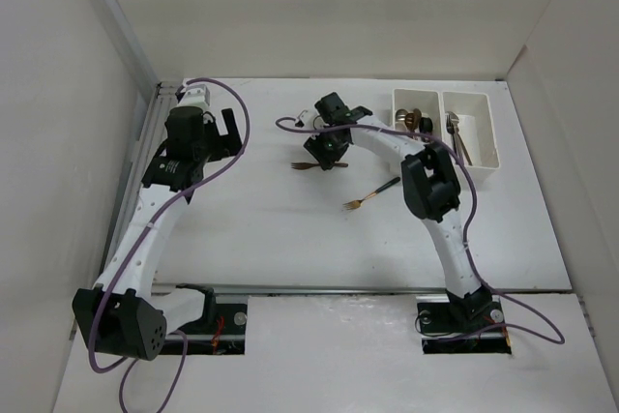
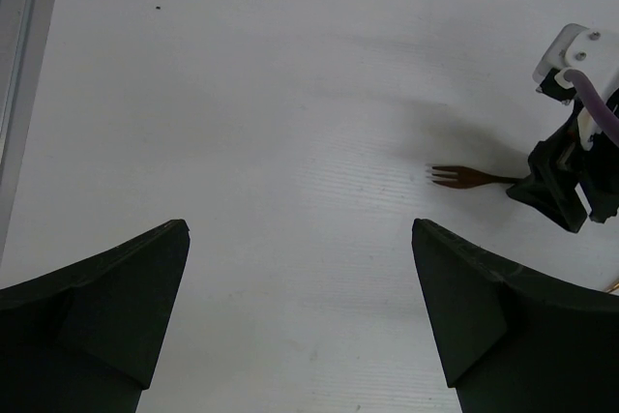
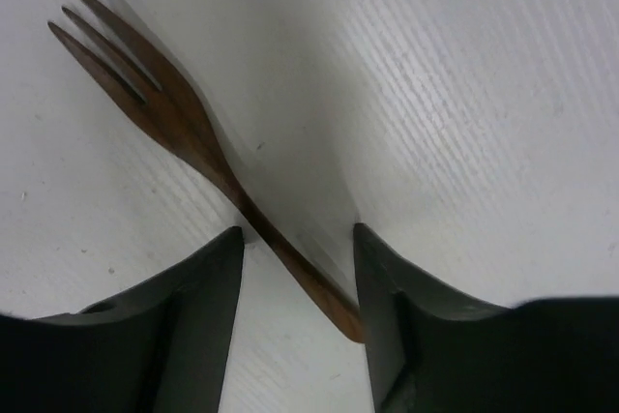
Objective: Sort the eating utensils into containers
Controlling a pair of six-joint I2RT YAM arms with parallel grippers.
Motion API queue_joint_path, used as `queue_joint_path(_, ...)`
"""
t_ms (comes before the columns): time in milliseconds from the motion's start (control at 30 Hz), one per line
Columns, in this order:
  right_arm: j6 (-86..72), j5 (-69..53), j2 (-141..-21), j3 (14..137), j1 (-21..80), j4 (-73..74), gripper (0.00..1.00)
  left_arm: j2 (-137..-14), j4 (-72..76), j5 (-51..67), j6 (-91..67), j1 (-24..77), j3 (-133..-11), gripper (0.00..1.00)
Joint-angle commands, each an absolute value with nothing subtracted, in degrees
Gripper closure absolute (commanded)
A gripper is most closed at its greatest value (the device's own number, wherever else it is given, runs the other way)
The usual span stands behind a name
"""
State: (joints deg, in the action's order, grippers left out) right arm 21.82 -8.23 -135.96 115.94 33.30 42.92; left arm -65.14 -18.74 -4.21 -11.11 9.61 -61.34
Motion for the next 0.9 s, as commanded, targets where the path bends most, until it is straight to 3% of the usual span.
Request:
queue_joint_path(0, 21.3, -5.3, -135.1, 112.5, 34.5, 45.6, 0.47, -64.7, -16.9, -4.0, -11.8, 9.1, -61.9, 0.0)
queue_joint_path(33, 21.3, -5.3, -135.6, 112.5, 34.5, 45.6, 0.6, -64.7, -16.9, -4.0, -11.8, 9.1, -61.9, 0.0)
queue_joint_path(100, 21.3, -6.6, -136.6, 113.2, 35.2, 45.6, 0.78, -64.7, -16.9, -4.0, -11.8, 9.1, -61.9, 0.0)
queue_joint_path(133, 20.4, -6.6, -136.6, 114.1, 35.2, 45.6, 1.0, -64.7, -16.9, -4.0, -11.8, 9.1, -61.9, 0.0)
queue_joint_path(267, 17.7, -10.4, -133.7, 111.4, 35.8, 40.1, 1.0, -64.7, -16.9, -4.0, -11.8, 9.1, -61.9, 0.0)
queue_joint_path(333, 13.5, -12.7, -123.8, 106.8, 35.2, 32.0, 1.0, -64.7, -17.4, -4.0, -11.8, 9.1, -61.9, 0.0)
queue_joint_path(533, 2.0, -17.9, -109.0, 104.5, 30.1, 17.6, 1.0, -64.7, -17.4, -4.0, -11.8, 8.5, -61.9, 0.0)
queue_joint_path(700, -3.2, -3.7, -98.5, 99.3, 19.0, 10.8, 1.0, -64.7, -17.9, -4.0, -12.3, 8.0, -61.9, 0.0)
queue_joint_path(867, -2.1, 8.1, -97.3, 96.9, 5.5, 20.7, 1.0, -63.5, -17.4, -3.4, -12.8, 7.5, -61.3, 0.0)
